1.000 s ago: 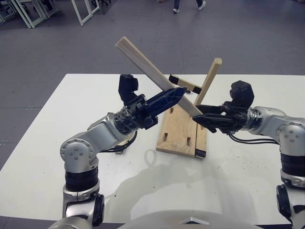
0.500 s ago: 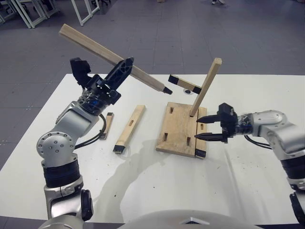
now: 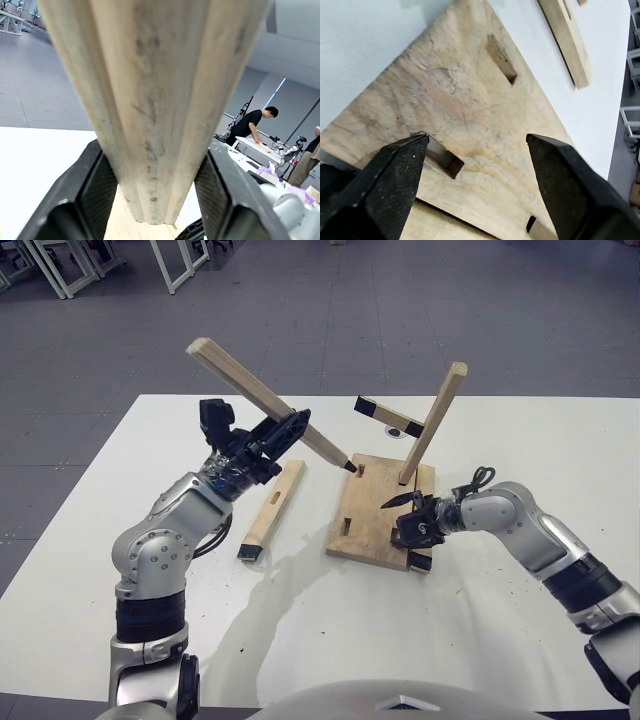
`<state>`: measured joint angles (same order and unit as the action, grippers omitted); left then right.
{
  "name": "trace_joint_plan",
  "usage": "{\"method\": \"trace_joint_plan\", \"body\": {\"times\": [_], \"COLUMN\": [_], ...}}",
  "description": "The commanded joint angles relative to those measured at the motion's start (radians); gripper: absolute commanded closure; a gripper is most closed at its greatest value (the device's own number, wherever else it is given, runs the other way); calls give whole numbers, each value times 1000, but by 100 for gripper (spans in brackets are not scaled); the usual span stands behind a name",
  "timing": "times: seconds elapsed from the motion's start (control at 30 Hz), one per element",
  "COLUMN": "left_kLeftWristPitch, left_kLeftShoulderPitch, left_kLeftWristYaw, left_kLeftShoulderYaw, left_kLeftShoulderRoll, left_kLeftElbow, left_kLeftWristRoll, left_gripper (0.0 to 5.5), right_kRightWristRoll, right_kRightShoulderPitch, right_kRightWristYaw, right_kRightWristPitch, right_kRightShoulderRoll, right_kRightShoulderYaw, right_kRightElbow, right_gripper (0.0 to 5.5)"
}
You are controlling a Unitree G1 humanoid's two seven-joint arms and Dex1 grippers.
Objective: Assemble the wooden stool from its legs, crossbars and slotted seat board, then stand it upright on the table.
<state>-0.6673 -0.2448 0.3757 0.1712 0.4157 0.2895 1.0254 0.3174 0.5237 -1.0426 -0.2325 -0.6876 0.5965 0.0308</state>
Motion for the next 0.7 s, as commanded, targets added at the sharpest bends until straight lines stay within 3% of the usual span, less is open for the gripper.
{"method": "trace_joint_plan", "body": {"times": [0.03,0.17,0.3,0.4,0.53,0.7], "left_kLeftWristPitch": [-11,-32,2,92,128,155], "left_kLeftShoulderPitch": [5,34,61,50,69,92], "left_kLeftWristYaw": [37,128,247,372,476,469], "left_kLeftShoulderYaw": [-13,-64,-113,-162,-195,-195], "left_kLeftShoulderRoll": [20,28,45,68,107,81], "left_kLeftElbow": [-6,4,3,-58,-83,-95], "left_kLeftWristRoll": [-49,-68,-124,-235,-307,-357], "left_gripper": [344,344,344,344,344,344], "right_kRightWristRoll": [-27,-187,-192,-114,-66,-43], "right_kRightShoulderPitch": [19,-6,8,78,115,98], "right_kRightWristYaw": [-122,-250,-311,-273,-224,-182], "right_kRightWristPitch": [-197,-373,-554,-702,-756,-754], "right_kRightShoulderRoll": [-28,-132,-236,-234,-203,-200], "right_kRightShoulderYaw": [65,49,28,9,-3,-11], "right_kRightElbow": [54,-5,19,153,229,238], "right_gripper": [188,188,188,188,188,188]}}
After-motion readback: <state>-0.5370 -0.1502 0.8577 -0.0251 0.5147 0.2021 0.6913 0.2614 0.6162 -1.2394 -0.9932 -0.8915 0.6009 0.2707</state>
